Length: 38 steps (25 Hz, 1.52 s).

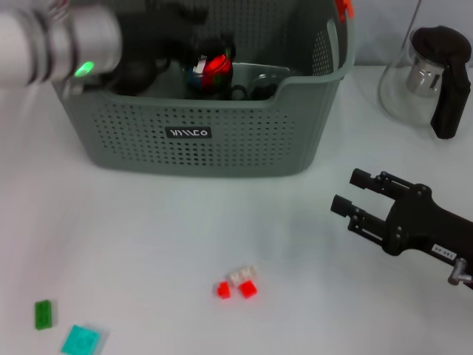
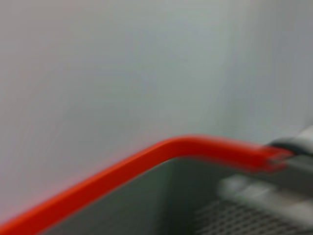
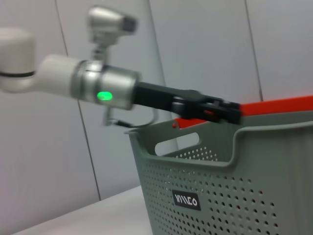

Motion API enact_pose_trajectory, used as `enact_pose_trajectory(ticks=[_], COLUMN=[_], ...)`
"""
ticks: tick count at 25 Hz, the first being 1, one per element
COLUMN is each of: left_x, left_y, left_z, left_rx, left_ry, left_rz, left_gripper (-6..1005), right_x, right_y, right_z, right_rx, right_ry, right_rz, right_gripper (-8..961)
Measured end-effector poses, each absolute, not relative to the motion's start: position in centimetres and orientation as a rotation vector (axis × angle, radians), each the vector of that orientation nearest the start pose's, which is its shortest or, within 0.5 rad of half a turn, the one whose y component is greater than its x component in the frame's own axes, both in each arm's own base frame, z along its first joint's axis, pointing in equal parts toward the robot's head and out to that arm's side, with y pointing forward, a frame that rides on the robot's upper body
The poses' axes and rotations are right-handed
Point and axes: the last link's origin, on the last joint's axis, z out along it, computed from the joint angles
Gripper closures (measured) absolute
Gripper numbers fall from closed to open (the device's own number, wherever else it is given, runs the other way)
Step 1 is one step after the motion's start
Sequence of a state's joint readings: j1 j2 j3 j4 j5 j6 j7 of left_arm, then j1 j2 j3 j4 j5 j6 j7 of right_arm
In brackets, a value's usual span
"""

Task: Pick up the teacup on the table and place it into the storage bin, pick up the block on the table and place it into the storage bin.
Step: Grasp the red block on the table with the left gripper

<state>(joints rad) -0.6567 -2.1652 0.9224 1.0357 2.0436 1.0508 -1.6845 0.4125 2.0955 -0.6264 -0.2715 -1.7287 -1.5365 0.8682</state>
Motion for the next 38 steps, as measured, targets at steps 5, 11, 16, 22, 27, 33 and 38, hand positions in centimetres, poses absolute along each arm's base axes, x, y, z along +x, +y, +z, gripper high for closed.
enact_pose_trajectory(ticks=[5, 11, 16, 22, 27, 33, 38], left_x=[-20.4, -25.7, -27.9, -28.5, -28.8, -29.2, -29.5], left_y=[36.6, 30.8, 28.8, 27.2, 26.9, 26.9, 27.0], left_z=[3.2, -0.1, -2.4, -4.3, -5.7, -6.8, -7.5], left_rx=[-2.525, -2.72, -2.869, -2.937, -2.924, -2.909, -2.903], left_ry=[-0.239, -0.142, -0.21, -0.135, -0.103, -0.149, -0.154], left_rz=[-0.692, -0.651, -0.491, -0.485, -0.496, -0.463, -0.438], left_gripper=[430, 441, 451, 462, 593, 595, 597], right_x=[29.3, 29.3, 29.2, 29.5, 29.6, 29.6, 29.6], right_y=[27.8, 27.9, 27.9, 27.8, 27.8, 27.8, 27.8], right_z=[-4.0, -4.0, -4.1, -4.1, -4.2, -4.2, -4.2], right_rx=[-2.427, -2.427, -2.428, -2.421, -2.419, -2.419, -2.42], right_ry=[0.548, 0.546, 0.545, 0.561, 0.566, 0.567, 0.565], right_rz=[0.992, 0.988, 0.989, 0.971, 0.969, 0.969, 0.97], right_gripper=[316, 316, 316, 316, 316, 315, 315])
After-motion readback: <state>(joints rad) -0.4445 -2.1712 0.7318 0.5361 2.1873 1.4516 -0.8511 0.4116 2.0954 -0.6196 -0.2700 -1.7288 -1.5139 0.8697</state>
